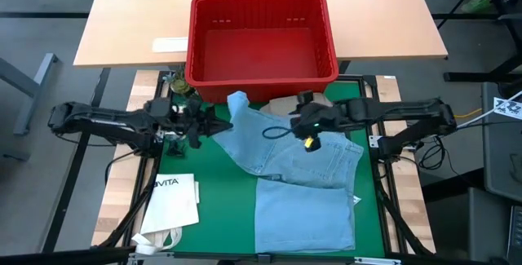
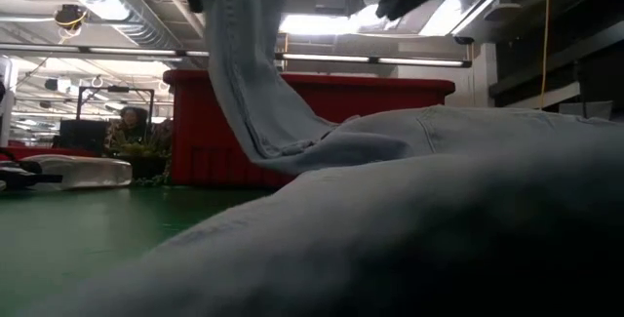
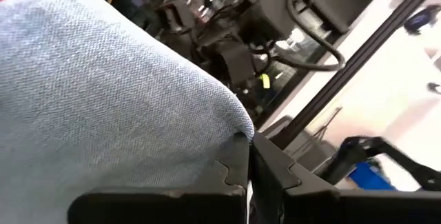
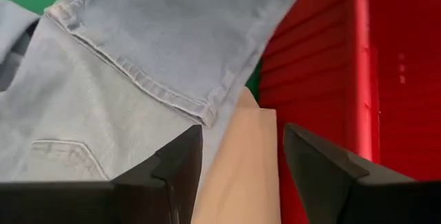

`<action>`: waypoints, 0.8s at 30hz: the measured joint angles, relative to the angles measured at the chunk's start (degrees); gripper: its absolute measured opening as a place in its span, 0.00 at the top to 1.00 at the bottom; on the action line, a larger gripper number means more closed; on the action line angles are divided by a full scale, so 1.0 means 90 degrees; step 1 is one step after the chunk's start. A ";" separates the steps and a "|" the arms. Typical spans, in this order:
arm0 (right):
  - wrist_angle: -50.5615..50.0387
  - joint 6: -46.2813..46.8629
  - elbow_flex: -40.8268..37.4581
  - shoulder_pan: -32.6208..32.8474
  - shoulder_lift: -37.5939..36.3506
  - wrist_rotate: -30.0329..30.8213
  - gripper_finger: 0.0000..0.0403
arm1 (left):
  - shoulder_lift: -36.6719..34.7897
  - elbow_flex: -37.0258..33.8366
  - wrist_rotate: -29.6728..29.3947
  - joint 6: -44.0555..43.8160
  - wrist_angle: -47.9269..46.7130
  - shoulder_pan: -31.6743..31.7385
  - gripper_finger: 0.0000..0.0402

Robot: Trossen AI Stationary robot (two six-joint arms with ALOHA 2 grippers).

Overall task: Fold Laundry from Bin
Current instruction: Fold the light blue pants

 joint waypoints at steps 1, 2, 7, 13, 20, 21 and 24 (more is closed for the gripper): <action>-0.0037 0.0059 0.0000 0.0000 -0.0130 0.0000 0.49 | 0.0225 0.0000 -0.0001 0.0005 0.0366 -0.0028 1.00; -0.0076 0.0132 0.0000 0.0000 -0.0244 0.0000 0.49 | 0.0427 0.0000 -0.0003 0.0005 0.0653 -0.0060 1.00; -0.0322 0.0440 0.0000 0.0000 -0.0727 -0.0001 0.49 | 0.1544 0.0362 -0.0009 0.0020 0.1432 -0.0267 1.00; -0.1108 0.0775 0.0000 0.0000 -0.1078 -0.0022 0.49 | 0.2957 0.1670 -0.0004 0.0592 0.1434 -0.0549 1.00; -0.1922 0.0858 -0.0002 -0.0003 -0.1419 0.0024 0.49 | 0.4600 0.3325 0.0105 0.1156 0.1424 -0.0791 1.00; -0.2007 0.0856 -0.0002 -0.0007 -0.1468 0.0047 0.49 | 0.4843 0.3541 0.0107 0.1185 0.1405 -0.0823 1.00; -0.2180 0.0855 -0.0002 -0.0007 -0.1614 0.0053 0.49 | 0.5561 0.4115 0.0101 0.1191 0.1303 -0.0900 1.00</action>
